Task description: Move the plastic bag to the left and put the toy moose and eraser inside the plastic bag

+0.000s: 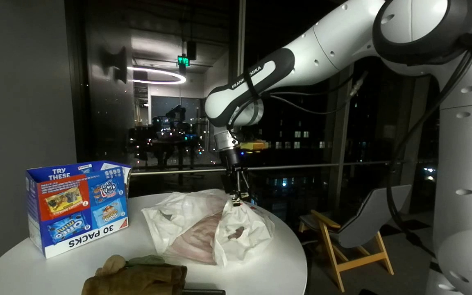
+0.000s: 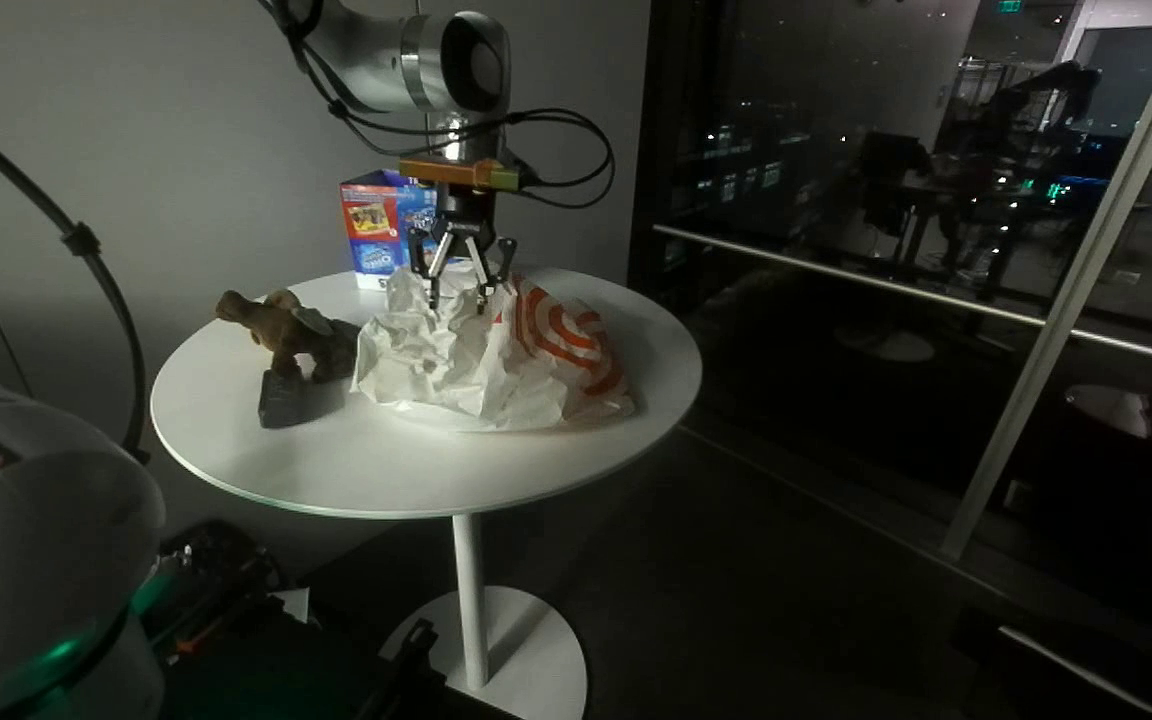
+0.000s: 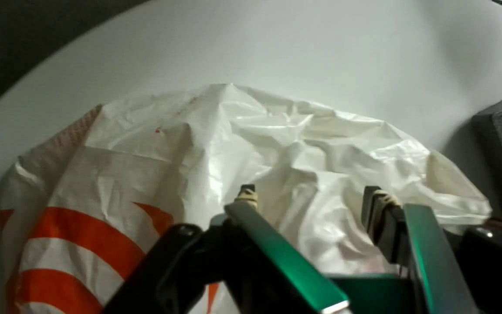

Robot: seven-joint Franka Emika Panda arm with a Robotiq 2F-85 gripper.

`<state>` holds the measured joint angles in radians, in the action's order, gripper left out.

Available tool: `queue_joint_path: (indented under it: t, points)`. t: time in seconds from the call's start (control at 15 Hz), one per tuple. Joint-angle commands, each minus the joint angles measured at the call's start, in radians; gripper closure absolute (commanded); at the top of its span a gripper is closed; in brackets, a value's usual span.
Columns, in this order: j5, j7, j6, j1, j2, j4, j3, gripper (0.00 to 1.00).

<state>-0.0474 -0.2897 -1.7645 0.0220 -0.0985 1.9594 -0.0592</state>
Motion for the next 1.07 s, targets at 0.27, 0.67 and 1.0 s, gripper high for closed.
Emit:
queue_joint_path:
  t: [0.27,0.67,1.0]
  points:
    - [0.223,-0.287,0.025,0.024,0.158,0.052,-0.025,0.0]
    - [0.28,-0.362,-0.011,0.081,0.172,0.083,-0.036,0.0]
    - [0.282,-0.36,-0.016,0.088,0.168,0.093,-0.035,0.0]
